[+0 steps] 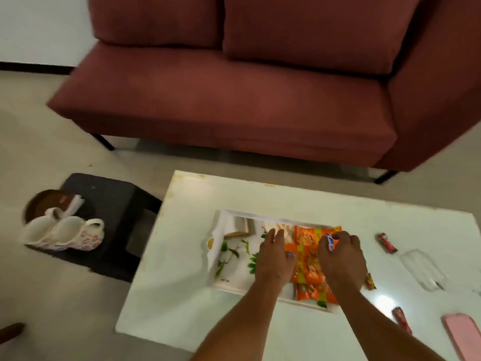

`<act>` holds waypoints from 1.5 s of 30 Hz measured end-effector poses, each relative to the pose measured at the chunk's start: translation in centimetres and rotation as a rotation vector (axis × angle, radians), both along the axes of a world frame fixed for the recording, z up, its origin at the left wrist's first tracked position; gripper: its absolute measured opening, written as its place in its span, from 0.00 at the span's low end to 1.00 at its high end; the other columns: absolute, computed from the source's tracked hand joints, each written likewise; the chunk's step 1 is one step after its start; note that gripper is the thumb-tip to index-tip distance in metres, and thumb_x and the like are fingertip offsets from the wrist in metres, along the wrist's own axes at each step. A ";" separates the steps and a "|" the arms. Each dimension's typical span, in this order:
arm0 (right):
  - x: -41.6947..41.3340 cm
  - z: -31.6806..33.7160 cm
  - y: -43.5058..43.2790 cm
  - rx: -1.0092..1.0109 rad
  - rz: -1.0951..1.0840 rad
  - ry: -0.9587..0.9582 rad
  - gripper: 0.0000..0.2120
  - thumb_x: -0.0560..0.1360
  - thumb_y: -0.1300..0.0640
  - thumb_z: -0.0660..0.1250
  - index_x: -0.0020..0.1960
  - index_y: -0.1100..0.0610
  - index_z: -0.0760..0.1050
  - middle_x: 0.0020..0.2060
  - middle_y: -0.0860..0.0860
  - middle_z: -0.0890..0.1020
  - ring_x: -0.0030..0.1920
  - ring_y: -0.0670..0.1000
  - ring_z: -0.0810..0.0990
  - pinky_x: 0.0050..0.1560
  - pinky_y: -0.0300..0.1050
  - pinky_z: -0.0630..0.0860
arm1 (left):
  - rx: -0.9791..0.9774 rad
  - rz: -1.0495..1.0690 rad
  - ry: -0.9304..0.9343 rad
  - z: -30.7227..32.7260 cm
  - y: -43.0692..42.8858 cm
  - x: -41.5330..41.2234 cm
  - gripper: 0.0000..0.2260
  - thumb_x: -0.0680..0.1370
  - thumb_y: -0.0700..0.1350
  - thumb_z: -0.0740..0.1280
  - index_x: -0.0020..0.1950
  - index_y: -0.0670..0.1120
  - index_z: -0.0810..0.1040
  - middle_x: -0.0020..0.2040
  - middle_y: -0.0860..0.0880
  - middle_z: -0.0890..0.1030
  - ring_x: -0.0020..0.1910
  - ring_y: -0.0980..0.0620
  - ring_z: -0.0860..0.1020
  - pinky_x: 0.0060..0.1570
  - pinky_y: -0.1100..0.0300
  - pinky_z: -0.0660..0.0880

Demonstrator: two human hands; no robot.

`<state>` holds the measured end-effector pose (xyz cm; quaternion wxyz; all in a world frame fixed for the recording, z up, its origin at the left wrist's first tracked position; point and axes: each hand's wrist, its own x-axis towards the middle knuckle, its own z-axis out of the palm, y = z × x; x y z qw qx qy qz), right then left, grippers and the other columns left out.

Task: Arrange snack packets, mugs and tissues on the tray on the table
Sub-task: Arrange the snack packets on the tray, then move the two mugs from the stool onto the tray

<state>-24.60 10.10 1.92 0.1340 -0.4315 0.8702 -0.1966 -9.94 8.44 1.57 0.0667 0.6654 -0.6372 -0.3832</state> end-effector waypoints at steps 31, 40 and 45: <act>61.5 13.9 -13.0 0.282 0.994 -0.136 0.14 0.75 0.49 0.70 0.60 0.48 0.78 0.55 0.49 0.82 0.53 0.51 0.81 0.51 0.51 0.81 | -0.139 0.568 -0.267 13.1 -4.3 61.6 0.15 0.80 0.49 0.64 0.65 0.47 0.77 0.60 0.44 0.80 0.59 0.43 0.78 0.59 0.47 0.78; 60.8 3.5 -11.3 0.422 1.036 0.111 0.44 0.63 0.35 0.76 0.74 0.48 0.65 0.70 0.52 0.72 0.70 0.56 0.70 0.68 0.55 0.70 | -0.109 0.451 -0.304 3.4 -4.3 61.0 0.31 0.74 0.53 0.73 0.73 0.49 0.66 0.75 0.46 0.68 0.75 0.45 0.64 0.67 0.45 0.74; 61.2 1.1 -11.2 0.400 1.094 0.151 0.48 0.62 0.35 0.77 0.76 0.49 0.62 0.71 0.51 0.71 0.70 0.56 0.69 0.71 0.56 0.65 | -0.082 0.433 -0.318 1.3 -4.4 61.3 0.39 0.72 0.56 0.73 0.78 0.49 0.59 0.78 0.46 0.62 0.77 0.44 0.61 0.67 0.41 0.72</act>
